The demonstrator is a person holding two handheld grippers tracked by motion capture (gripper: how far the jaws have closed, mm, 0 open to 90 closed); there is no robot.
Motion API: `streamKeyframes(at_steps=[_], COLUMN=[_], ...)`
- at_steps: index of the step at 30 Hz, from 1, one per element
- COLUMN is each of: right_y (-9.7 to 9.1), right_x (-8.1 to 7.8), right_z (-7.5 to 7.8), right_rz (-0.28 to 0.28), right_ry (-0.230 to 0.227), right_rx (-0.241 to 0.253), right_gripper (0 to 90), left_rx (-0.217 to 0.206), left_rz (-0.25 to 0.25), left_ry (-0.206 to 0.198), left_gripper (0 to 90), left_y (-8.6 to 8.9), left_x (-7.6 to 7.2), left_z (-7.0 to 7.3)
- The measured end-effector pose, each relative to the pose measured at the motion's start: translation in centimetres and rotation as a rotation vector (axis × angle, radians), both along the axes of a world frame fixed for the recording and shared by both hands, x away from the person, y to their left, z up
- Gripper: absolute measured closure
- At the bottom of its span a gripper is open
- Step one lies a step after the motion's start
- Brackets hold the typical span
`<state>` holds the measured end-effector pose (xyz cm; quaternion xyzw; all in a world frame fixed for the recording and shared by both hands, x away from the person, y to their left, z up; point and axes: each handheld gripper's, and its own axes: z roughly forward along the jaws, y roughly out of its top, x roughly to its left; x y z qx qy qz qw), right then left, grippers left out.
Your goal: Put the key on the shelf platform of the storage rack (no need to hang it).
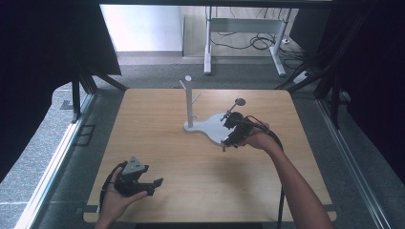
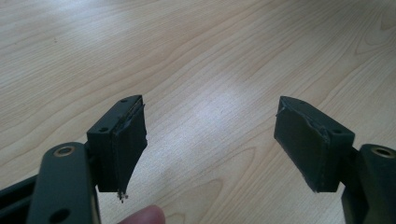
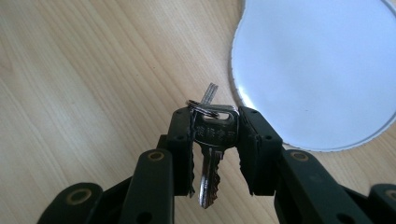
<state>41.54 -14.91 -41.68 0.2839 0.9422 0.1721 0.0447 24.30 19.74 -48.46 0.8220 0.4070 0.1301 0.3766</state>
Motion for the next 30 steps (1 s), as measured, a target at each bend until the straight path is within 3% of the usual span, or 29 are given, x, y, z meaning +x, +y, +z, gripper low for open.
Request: streamKeyframes(at_steps=[14,20,30], right_y=[-0.4,0.0,0.0], right_x=[1.6,1.8,3.0], right_z=[0.3,0.7,0.9], right_rz=[-0.043,-0.023,-0.050], right_ry=[-0.013,-0.021,-0.015], right_rx=[0.005,0.006,0.006], right_gripper=[67.9,67.9,67.9], left_rx=[0.006,0.013,0.011], left_rz=[0.008,0.012,0.011], left_ry=[-0.010,-0.010,-0.012], left_gripper=[25.6,25.6,25.6], left_y=[-0.1,-0.1,0.0], left_x=[-0.1,0.0,0.0], left_z=[0.1,0.1,0.1])
